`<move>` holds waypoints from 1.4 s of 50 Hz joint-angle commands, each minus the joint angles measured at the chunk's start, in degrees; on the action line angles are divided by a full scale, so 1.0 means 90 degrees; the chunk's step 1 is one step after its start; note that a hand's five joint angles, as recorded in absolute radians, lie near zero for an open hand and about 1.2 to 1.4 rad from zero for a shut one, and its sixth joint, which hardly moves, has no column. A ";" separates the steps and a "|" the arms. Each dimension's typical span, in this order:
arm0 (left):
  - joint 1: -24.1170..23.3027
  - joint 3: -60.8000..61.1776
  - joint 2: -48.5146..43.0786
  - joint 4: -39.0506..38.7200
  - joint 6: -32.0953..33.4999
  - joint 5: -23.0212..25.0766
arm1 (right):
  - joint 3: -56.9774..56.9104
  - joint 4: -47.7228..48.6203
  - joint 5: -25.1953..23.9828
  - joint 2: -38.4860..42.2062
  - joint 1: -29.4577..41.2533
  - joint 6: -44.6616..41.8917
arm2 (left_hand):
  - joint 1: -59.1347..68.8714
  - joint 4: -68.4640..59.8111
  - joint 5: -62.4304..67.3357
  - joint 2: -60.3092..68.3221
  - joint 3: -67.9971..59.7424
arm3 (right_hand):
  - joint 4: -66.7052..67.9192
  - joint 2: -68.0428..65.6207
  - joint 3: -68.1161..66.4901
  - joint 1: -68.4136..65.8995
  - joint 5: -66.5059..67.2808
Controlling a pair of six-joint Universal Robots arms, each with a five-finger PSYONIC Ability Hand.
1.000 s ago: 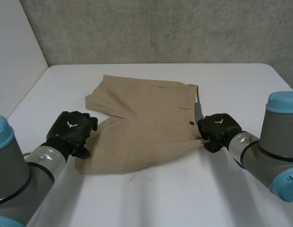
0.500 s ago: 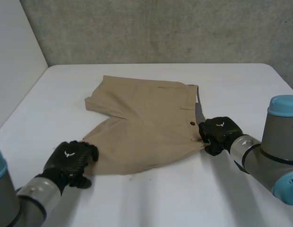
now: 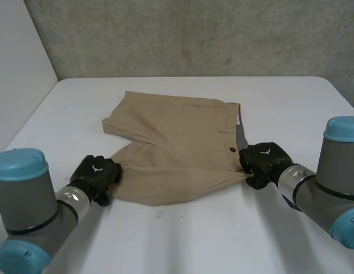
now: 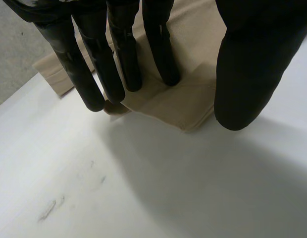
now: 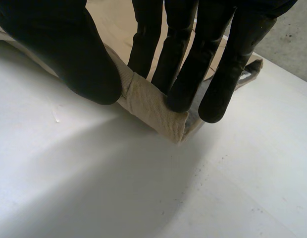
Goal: Fold the shorts.
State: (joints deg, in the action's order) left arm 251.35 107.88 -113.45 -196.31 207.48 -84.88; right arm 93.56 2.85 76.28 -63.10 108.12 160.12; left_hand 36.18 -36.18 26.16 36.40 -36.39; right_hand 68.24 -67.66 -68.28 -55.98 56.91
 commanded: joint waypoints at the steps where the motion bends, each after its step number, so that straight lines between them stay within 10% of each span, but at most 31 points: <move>1: -0.0027 -0.0180 -0.0138 -0.0033 -0.0017 0.0007 | -0.0005 0.0006 0.0001 0.0000 -0.0001 -0.0018 | 0.1395 -0.1394 0.1397 0.1370 -0.1371 | 0.1307 -0.1371 -0.1302 -0.2669 0.1454; 12: -0.0027 -0.0376 -0.0450 -0.0043 -0.0017 0.0007 | -0.0014 0.0006 0.0001 0.0000 -0.0001 -0.0028 | 0.1581 -0.1581 0.1583 0.1556 -0.1557 | 0.1307 -0.1371 -0.1302 -0.2669 0.1454; 20: -0.0085 -0.0513 -0.0285 -0.0053 -0.0056 -0.0042 | -0.0014 -0.0004 0.0001 0.0000 0.0009 -0.0028 | 0.4869 -0.4869 0.4871 0.4844 -0.4845 | 0.1307 -0.1371 -0.1302 -0.2669 0.1454; 31: -0.0183 -0.0181 0.2124 0.0093 -0.0027 -0.0022 | -0.0268 -0.0394 0.0030 -0.0526 0.0018 -0.0242 | 0.4869 -0.4869 0.4871 0.4844 -0.4845 | 0.1307 -0.1371 -0.1302 -0.2669 0.1454; 48: -0.0193 0.0395 0.3846 0.3599 0.2121 0.0007 | -0.0727 -0.3986 0.0001 -0.2051 0.0116 -0.2137 | 0.4869 -0.4869 0.4871 0.4844 -0.4845 | 0.1307 -0.1371 -0.1302 -0.2669 0.1454; 70: -0.0369 -0.3996 -0.1874 -0.0600 0.1966 -0.0237 | -0.3695 -0.1811 0.1192 0.1092 0.0155 -0.1756 | 0.4869 -0.4869 0.4871 0.4844 -0.4845 | 0.1307 -0.1371 -0.1302 -0.2669 0.1454</move>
State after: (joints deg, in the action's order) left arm 248.89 88.80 -115.33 -195.89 225.99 -85.49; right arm 69.92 -20.82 82.98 -62.19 108.95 144.06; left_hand 63.45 -68.68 54.97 68.54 -68.31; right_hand 68.24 -67.66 -68.28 -55.98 56.91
